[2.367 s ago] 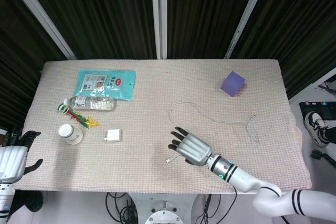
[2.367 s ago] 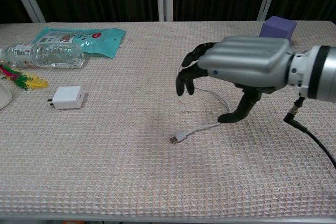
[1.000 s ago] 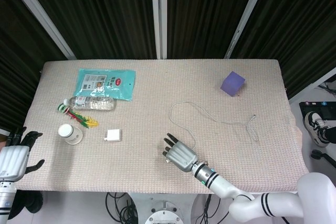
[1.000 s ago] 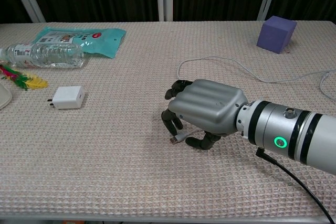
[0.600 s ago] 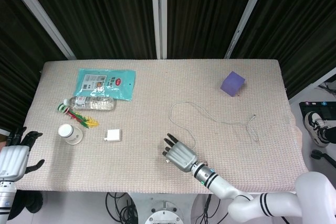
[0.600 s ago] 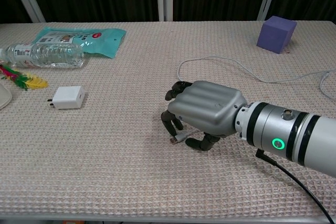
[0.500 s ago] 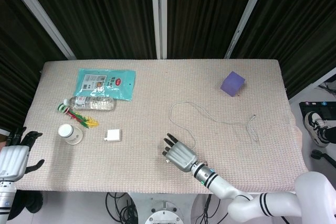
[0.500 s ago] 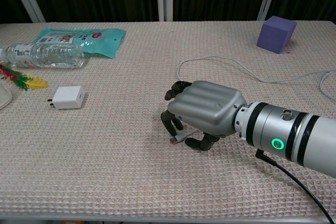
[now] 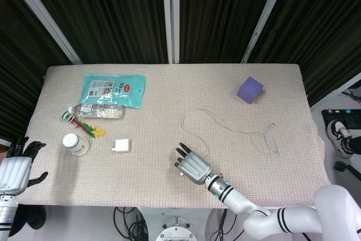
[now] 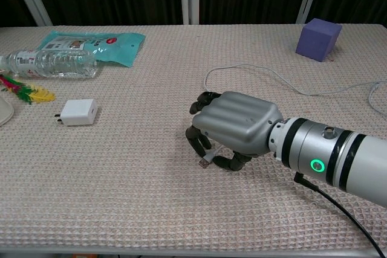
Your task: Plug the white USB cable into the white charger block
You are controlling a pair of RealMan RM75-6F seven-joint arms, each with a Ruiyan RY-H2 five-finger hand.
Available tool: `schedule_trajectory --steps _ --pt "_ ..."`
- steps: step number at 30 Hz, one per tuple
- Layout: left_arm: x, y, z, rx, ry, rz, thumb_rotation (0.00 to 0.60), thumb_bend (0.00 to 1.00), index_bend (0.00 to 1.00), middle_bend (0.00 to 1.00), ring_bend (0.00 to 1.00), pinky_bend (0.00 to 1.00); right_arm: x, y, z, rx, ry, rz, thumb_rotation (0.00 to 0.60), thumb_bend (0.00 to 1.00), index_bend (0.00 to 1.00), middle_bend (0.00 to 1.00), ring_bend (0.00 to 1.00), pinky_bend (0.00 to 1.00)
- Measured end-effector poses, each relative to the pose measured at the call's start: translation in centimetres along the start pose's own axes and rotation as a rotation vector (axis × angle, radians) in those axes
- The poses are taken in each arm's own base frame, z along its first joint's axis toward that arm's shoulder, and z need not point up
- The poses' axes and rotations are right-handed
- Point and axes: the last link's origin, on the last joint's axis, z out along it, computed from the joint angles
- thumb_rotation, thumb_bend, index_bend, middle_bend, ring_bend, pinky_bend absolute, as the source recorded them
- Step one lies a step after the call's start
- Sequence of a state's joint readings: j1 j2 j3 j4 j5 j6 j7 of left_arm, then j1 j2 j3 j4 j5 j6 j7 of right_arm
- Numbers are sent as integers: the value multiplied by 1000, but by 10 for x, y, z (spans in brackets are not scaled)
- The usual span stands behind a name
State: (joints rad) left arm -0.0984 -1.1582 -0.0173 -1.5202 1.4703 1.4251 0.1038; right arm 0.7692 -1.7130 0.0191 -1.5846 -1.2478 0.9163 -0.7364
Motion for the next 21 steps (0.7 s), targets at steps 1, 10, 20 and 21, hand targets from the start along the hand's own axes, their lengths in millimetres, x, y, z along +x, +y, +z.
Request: schedule_trajectory --steps 1,10,20,21 --pt "1 0 1 -2 1 2 600 145 215 176 34 0 1 0 -1 0 7 3 600 367 547 453 133 0" --pt "8 13 13 -62 2 34 600 145 208 176 34 0 10 13 -9 -28 78 47 600 374 572 485 161 0" --pt "18 38 37 -155 -1 70 600 145 205 176 33 0 13 29 -20 -61 128 87 600 397 609 530 199 0" --pt "19 40 40 -165 -1 71 600 145 205 176 33 0 14 31 -22 -66 135 92 600 399 612 532 201 0"
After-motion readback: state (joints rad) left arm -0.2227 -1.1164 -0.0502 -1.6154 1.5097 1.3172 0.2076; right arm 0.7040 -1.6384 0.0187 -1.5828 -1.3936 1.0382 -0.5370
